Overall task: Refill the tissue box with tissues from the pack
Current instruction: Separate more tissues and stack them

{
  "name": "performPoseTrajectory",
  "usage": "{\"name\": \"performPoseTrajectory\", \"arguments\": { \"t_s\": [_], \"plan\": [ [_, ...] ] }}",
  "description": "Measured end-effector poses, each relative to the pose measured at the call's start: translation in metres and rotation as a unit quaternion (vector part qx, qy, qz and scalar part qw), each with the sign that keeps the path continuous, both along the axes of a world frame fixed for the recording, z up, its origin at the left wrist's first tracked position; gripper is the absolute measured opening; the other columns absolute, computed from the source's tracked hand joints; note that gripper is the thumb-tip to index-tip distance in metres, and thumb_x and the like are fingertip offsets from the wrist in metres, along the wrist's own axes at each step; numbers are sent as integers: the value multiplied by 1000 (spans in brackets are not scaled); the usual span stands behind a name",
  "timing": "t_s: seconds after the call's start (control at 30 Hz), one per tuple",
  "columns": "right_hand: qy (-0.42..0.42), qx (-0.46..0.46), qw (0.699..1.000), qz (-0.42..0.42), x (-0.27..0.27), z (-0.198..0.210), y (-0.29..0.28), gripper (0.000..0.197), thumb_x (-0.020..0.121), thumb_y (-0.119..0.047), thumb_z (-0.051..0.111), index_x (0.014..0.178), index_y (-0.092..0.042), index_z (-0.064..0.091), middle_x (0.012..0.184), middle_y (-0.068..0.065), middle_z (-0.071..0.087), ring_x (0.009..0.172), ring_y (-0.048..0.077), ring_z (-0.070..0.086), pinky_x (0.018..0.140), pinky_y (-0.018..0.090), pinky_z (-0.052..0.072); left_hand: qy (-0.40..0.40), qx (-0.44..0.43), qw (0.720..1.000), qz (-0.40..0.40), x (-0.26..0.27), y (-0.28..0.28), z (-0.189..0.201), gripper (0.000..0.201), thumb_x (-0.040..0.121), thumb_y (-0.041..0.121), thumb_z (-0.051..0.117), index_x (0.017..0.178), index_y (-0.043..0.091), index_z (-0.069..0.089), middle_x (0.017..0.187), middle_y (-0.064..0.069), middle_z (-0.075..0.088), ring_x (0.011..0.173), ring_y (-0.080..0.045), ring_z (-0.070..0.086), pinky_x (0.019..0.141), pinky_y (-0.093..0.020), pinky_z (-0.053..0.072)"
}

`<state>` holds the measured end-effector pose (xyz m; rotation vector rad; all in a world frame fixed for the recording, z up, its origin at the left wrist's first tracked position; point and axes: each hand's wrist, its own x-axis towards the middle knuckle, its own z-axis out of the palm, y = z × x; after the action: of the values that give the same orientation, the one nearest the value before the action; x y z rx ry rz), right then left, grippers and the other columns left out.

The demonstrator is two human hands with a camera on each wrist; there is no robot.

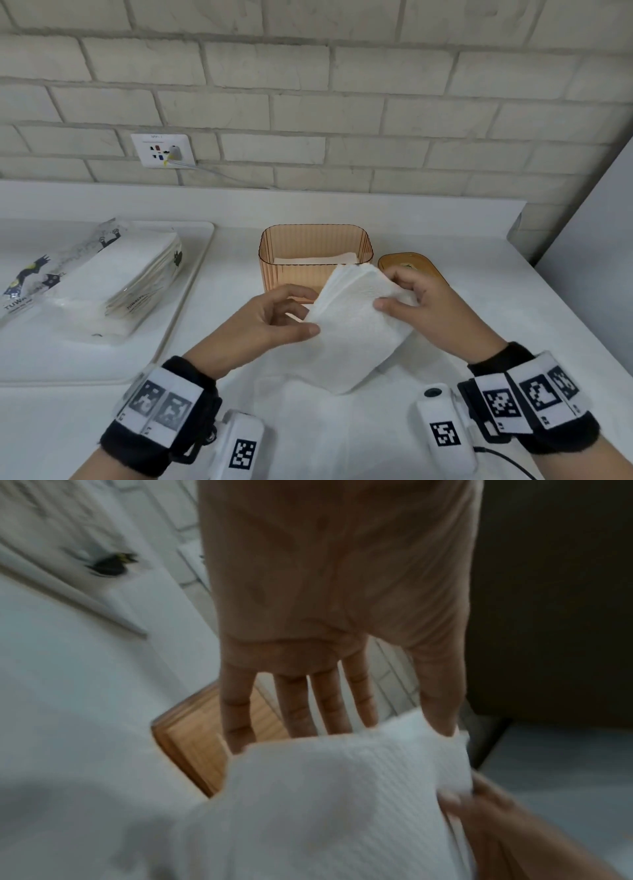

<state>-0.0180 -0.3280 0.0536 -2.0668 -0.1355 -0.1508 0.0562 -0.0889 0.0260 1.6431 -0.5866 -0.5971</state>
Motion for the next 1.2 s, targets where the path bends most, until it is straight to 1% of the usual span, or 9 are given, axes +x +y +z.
{"name": "performPoseTrajectory", "arguments": {
  "t_s": [0.07, 0.2, 0.37, 0.57, 0.7, 0.8, 0.93, 1.07, 1.2],
  "plan": [
    [-16, -18, 999, 31, 1, 11, 10, 21, 83, -10, 68, 88, -30, 65, 85, -22, 67, 84, -3, 62, 74, 9, 44, -24, 37, 999, -23, -8, -15, 3, 45, 73, 32, 78, 116, 30, 63, 108, 6, 71, 97, -12, 69, 86, -27, 55],
    [-58, 6, 998, -5, 3, 13, 17, 34, 78, -13, 74, 106, -29, 63, 101, -20, 67, 99, -1, 61, 85, 15, 47, -66, 35, 994, 84, -15, -36, 5, 23, 85, 22, 70, 108, 23, 66, 100, 4, 73, 90, -10, 70, 83, -30, 57],
    [61, 126, 989, -54, -6, -9, 7, 69, 71, -24, 77, 129, -32, 40, 120, -12, 60, 111, 8, 58, 99, 36, 47, -27, -50, 989, 139, -19, -39, 2, 30, 85, 21, 67, 115, 15, 64, 106, 1, 72, 95, -13, 69, 83, -28, 57],
    [64, 115, 990, -42, -8, -13, 20, 36, 86, -17, 63, 114, -35, 50, 110, -3, 65, 103, 18, 63, 93, 43, 51, -52, -31, 997, 42, -24, -46, -4, 42, 81, 25, 73, 121, 23, 61, 113, 4, 70, 104, -10, 66, 90, -27, 54],
    [45, 83, 995, -17, -10, -5, 25, 26, 92, -9, 53, 103, -33, 49, 100, 5, 63, 88, 20, 64, 79, 33, 53, -56, -20, 997, 50, -21, -43, -1, 34, 85, 20, 71, 118, 24, 63, 110, 4, 72, 101, -11, 67, 90, -28, 54],
    [10, 98, 995, -9, -12, 4, 28, 24, 93, -8, 51, 102, -31, 51, 96, -2, 63, 81, 14, 64, 73, 26, 52, -93, -40, 993, 53, -21, -42, 5, 34, 82, 26, 68, 115, 28, 64, 109, 9, 71, 100, -8, 67, 90, -28, 54],
    [-1, 90, 996, -23, -13, 0, 23, 31, 86, -6, 62, 104, -29, 51, 103, -10, 61, 89, 3, 61, 77, 16, 50, -80, -36, 996, 31, -22, -36, 0, 44, 77, 26, 72, 119, 30, 62, 114, 11, 69, 105, -6, 65, 93, -27, 52],
    [104, 46, 992, -47, -11, -29, 27, 40, 87, -15, 63, 118, -34, 46, 116, -5, 60, 110, 14, 57, 96, 39, 49, -38, 40, 998, 21, -22, -34, -22, 49, 75, 30, 75, 121, 34, 58, 116, 9, 68, 107, -6, 63, 97, -38, 51],
    [78, 53, 993, -72, -5, -25, 31, 42, 88, -17, 61, 127, -26, 48, 117, -4, 60, 110, 12, 56, 94, 33, 49, -60, 7, 997, 52, -21, -40, -15, 51, 72, 32, 76, 119, 34, 57, 117, 8, 67, 109, -6, 62, 94, -30, 52]
  ]
}}
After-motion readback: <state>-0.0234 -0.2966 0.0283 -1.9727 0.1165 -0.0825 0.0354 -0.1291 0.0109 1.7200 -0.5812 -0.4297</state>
